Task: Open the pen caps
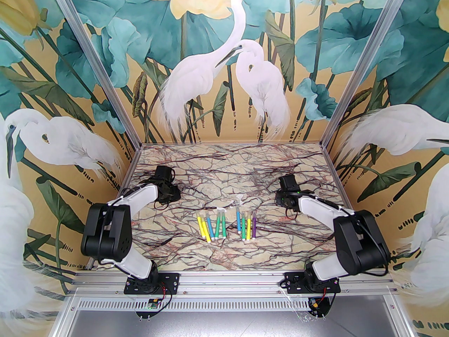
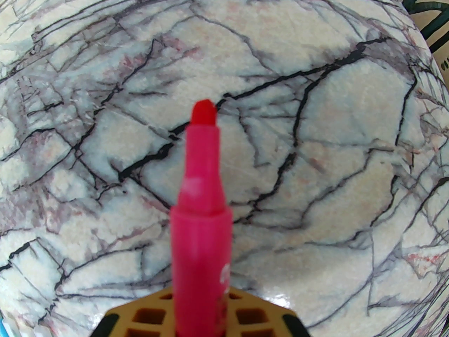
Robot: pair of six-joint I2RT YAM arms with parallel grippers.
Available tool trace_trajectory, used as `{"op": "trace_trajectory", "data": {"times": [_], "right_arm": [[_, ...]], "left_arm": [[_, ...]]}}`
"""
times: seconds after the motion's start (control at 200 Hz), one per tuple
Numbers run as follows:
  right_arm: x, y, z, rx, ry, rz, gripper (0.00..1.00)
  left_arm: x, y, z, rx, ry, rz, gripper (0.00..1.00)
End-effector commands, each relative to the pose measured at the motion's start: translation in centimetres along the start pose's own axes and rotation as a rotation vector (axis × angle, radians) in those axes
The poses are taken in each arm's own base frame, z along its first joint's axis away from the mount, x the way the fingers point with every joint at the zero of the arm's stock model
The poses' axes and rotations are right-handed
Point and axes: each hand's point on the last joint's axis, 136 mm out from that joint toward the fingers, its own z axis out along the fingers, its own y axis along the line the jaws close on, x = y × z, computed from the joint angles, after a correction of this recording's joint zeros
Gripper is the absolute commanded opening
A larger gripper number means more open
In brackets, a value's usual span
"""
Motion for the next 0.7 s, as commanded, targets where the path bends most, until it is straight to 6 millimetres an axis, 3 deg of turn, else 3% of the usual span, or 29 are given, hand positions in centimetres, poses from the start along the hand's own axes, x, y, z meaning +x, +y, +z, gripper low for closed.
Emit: {"op": "trace_trajectory", "data": {"times": [0.0, 0.505, 0.695], "right_arm": [[-0.9, 0.0, 0.2, 0.001, -0.009, 0.042, 0.00], [0.3, -0.5, 2.0, 0.018, 0.044, 0.062, 0.03], [0.4, -0.4, 2.4, 0.016, 0.060, 0.060, 0.12]], "left_arm": [[0.4, -0.3, 1.1, 0.032, 0.033, -0.011, 0.00], [1.1, -0.5, 2.8, 0.058, 0.097, -0.011, 0.05], [1.1, -0.4, 3.2, 0.055, 0.113, -0.014, 0.08]]}}
